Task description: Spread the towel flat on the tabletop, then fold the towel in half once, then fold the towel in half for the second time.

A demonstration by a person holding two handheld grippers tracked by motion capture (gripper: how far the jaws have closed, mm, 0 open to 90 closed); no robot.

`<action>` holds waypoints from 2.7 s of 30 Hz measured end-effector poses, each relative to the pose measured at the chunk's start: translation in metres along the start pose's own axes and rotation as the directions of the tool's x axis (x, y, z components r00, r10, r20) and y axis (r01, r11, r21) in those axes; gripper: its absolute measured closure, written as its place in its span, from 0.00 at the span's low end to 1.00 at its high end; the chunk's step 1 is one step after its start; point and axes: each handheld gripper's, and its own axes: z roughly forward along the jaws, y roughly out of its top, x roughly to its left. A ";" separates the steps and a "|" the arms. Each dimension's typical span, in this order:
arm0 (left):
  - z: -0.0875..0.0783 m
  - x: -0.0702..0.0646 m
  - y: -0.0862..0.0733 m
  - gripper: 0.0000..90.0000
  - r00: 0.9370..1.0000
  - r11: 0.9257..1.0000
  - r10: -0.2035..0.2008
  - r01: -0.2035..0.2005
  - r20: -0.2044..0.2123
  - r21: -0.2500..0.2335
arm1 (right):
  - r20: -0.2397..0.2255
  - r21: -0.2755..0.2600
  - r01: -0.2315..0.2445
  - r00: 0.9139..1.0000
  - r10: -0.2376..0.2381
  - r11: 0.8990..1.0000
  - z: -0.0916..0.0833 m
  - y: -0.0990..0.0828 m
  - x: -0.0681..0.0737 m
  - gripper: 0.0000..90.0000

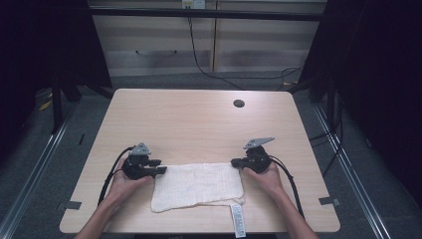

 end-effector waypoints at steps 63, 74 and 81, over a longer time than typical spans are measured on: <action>-0.010 0.009 0.018 0.96 0.997 0.985 -0.083 0.083 0.006 -0.152 | -0.023 -0.162 0.114 0.993 -0.119 0.980 -0.057 0.018 0.031 0.98; -0.010 0.011 0.016 0.96 0.995 0.984 -0.098 0.095 -0.011 -0.147 | -0.072 -0.149 0.164 0.982 -0.176 0.975 -0.057 0.012 0.048 0.98; -0.010 0.010 0.017 0.96 0.995 0.984 -0.099 0.095 -0.018 -0.150 | -0.105 -0.079 0.196 0.973 -0.204 0.977 -0.053 -0.002 0.063 0.97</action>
